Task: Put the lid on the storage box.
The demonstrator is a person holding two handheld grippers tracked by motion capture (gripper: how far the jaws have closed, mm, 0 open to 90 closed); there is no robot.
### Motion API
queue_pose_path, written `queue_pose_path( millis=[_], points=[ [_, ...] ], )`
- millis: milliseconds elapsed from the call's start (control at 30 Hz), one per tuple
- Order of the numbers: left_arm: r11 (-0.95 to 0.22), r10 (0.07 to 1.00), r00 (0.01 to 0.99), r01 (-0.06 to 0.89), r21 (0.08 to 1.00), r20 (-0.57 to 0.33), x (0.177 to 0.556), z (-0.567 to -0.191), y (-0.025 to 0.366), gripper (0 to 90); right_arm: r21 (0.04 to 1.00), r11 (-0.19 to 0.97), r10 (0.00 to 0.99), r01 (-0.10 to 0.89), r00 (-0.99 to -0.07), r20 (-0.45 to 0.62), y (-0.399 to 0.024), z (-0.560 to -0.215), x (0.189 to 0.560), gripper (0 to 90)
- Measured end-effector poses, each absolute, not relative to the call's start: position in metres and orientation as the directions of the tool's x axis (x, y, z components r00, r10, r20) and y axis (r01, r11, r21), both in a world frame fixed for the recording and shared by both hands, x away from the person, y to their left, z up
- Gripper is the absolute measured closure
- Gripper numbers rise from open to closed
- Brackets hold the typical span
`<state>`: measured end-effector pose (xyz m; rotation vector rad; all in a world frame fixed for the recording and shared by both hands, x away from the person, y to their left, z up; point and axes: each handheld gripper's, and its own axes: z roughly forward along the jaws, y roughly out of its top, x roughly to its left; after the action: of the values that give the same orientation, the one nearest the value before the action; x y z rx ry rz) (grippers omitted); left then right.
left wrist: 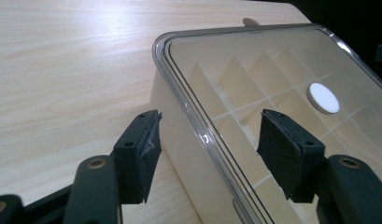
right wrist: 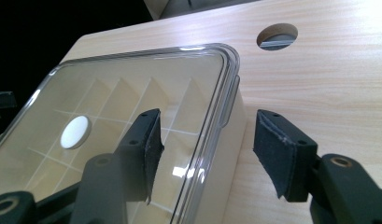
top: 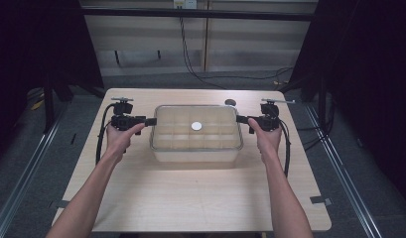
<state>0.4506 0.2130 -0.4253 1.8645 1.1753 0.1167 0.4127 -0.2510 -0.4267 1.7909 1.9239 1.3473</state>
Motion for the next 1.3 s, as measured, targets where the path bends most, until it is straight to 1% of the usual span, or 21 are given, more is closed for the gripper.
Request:
queue_pose_path(
  millis=[67, 133, 167, 267, 333, 433, 533, 733, 800, 900, 933, 1067, 1300],
  points=[
    [-0.150, 0.758, 0.551, 0.667, 0.730, -0.348, 0.447, -0.423, 0.215, 39.8, 0.710, -0.140, 0.863, 0.690, -0.266, 0.429, -0.254, -0.423, 0.407, 41.6],
    [-0.157, 0.749, 0.565, 0.659, 0.735, -0.347, 0.444, -0.423, 0.216, 42.2, 0.724, -0.118, 0.866, 0.680, -0.287, 0.411, -0.255, -0.420, 0.402, 44.2],
    [-0.163, 0.751, 0.566, 0.656, 0.737, -0.339, 0.443, -0.424, 0.217, 42.2, 0.730, -0.106, 0.867, 0.675, -0.297, 0.399, -0.255, -0.419, 0.400, 46.5],
    [-0.180, 0.744, 0.582, 0.649, 0.739, -0.330, 0.437, -0.424, 0.220, 42.0, 0.742, -0.088, 0.864, 0.665, -0.319, 0.389, -0.255, -0.415, 0.391, 47.2],
    [-0.173, 0.738, 0.585, 0.644, 0.745, -0.335, 0.432, -0.423, 0.220, 41.9, 0.751, -0.088, 0.858, 0.654, -0.333, 0.390, -0.255, -0.414, 0.385, 47.2],
    [-0.197, 0.734, 0.603, 0.630, 0.751, -0.313, 0.423, -0.421, 0.222, 42.1, 0.755, -0.101, 0.842, 0.647, -0.349, 0.412, -0.257, -0.413, 0.376, 46.9],
    [-0.201, 0.727, 0.611, 0.627, 0.753, -0.314, 0.416, -0.420, 0.223, 42.9, 0.753, -0.094, 0.841, 0.651, -0.353, 0.410, -0.259, -0.416, 0.369, 45.8],
    [-0.167, 0.711, 0.621, 0.605, 0.779, -0.330, 0.402, -0.417, 0.228, 43.2, 0.768, -0.089, 0.822, 0.634, -0.389, 0.416, -0.257, -0.413, 0.350, 44.3],
    [-0.180, 0.709, 0.631, 0.593, 0.785, -0.314, 0.397, -0.415, 0.231, 43.2, 0.782, -0.087, 0.816, 0.617, -0.407, 0.411, -0.256, -0.409, 0.339, 43.3],
    [-0.170, 0.705, 0.635, 0.585, 0.793, -0.317, 0.389, -0.414, 0.231, 43.2, 0.786, -0.095, 0.812, 0.610, -0.409, 0.416, -0.256, -0.408, 0.334, 41.5],
    [-0.189, 0.703, 0.645, 0.575, 0.796, -0.299, 0.387, -0.414, 0.232, 43.2, 0.786, -0.105, 0.808, 0.609, -0.408, 0.425, -0.256, -0.407, 0.330, 41.0],
    [-0.208, 0.700, 0.658, 0.560, 0.802, -0.278, 0.375, -0.412, 0.233, 43.3, 0.796, -0.099, 0.803, 0.597, -0.424, 0.418, -0.256, -0.405, 0.318, 40.9],
    [-0.202, 0.692, 0.663, 0.558, 0.805, -0.286, 0.356, -0.414, 0.238, 43.6, 0.801, -0.098, 0.805, 0.590, -0.426, 0.413, -0.263, -0.406, 0.299, 41.4]
  ],
)
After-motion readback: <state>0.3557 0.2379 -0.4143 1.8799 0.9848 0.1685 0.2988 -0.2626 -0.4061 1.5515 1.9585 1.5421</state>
